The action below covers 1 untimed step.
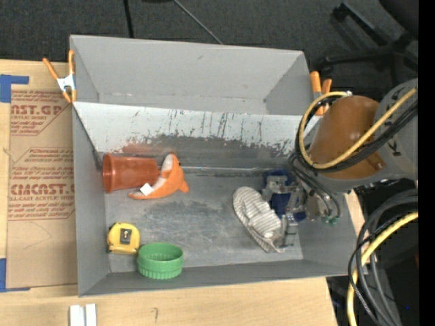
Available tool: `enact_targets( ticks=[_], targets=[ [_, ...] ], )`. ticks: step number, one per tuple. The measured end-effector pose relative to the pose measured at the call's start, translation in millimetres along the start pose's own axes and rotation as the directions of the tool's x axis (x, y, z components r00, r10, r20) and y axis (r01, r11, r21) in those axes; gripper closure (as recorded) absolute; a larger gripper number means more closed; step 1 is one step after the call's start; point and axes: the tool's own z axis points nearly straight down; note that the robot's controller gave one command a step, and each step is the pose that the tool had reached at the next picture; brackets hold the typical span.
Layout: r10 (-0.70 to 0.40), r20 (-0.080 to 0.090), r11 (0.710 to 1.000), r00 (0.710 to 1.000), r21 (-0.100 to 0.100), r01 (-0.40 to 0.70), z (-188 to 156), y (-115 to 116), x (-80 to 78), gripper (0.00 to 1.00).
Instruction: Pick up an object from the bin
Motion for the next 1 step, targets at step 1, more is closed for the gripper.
enact_targets(
  ticks=[1],
  targets=[
    [-0.001, 0.007, 1.0, 1.0, 0.001, 0.001, -4.2, 0.2, -1.9, 0.0]
  ],
)
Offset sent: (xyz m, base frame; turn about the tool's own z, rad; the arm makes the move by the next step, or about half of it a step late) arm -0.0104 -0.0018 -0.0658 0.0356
